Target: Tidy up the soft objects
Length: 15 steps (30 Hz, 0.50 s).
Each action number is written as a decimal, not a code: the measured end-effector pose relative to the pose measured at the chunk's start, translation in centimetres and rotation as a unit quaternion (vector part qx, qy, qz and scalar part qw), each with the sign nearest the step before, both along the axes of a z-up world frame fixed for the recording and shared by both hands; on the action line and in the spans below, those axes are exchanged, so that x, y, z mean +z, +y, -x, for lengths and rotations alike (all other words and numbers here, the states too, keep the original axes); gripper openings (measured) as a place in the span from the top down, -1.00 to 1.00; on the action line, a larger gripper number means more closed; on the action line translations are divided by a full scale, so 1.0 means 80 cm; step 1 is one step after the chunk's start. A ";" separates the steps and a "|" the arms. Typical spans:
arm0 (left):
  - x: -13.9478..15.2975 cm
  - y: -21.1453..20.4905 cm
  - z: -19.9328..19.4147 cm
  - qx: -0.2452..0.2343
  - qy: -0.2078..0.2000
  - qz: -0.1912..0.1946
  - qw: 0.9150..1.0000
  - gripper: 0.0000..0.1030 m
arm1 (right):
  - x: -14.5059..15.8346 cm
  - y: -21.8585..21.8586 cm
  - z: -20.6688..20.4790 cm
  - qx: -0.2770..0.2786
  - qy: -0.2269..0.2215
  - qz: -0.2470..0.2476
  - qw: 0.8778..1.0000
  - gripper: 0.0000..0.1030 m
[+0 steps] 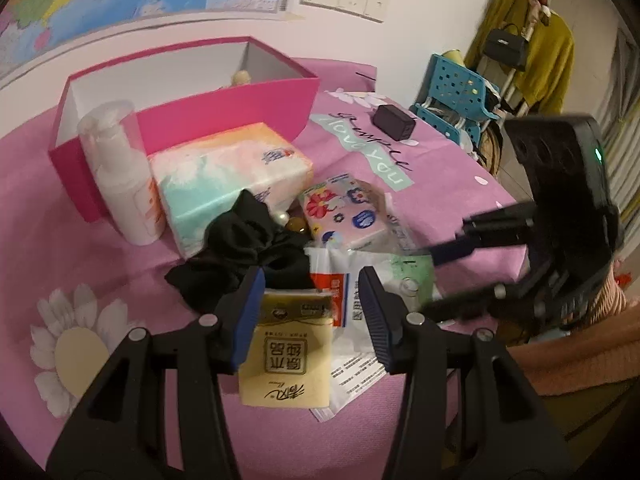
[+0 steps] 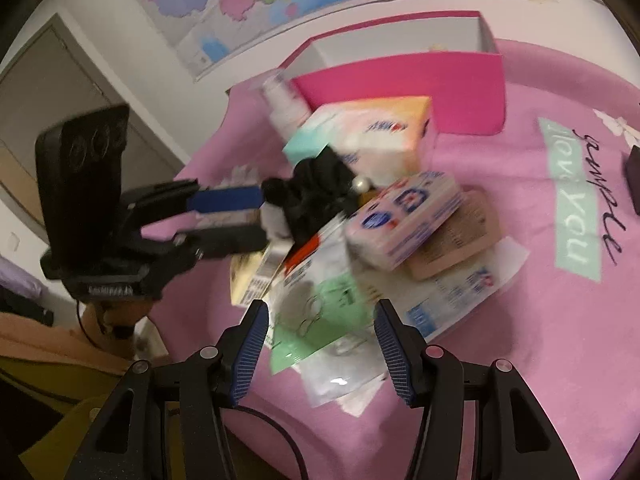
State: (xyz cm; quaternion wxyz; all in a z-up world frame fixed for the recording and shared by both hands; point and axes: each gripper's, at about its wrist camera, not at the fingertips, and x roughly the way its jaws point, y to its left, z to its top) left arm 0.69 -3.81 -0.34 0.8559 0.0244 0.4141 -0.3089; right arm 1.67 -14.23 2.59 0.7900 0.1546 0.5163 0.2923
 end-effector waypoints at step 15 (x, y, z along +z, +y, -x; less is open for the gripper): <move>0.010 0.013 0.006 0.002 0.004 0.035 0.999 0.01 | 0.043 -0.020 -0.011 -0.046 -0.087 0.030 0.995 0.78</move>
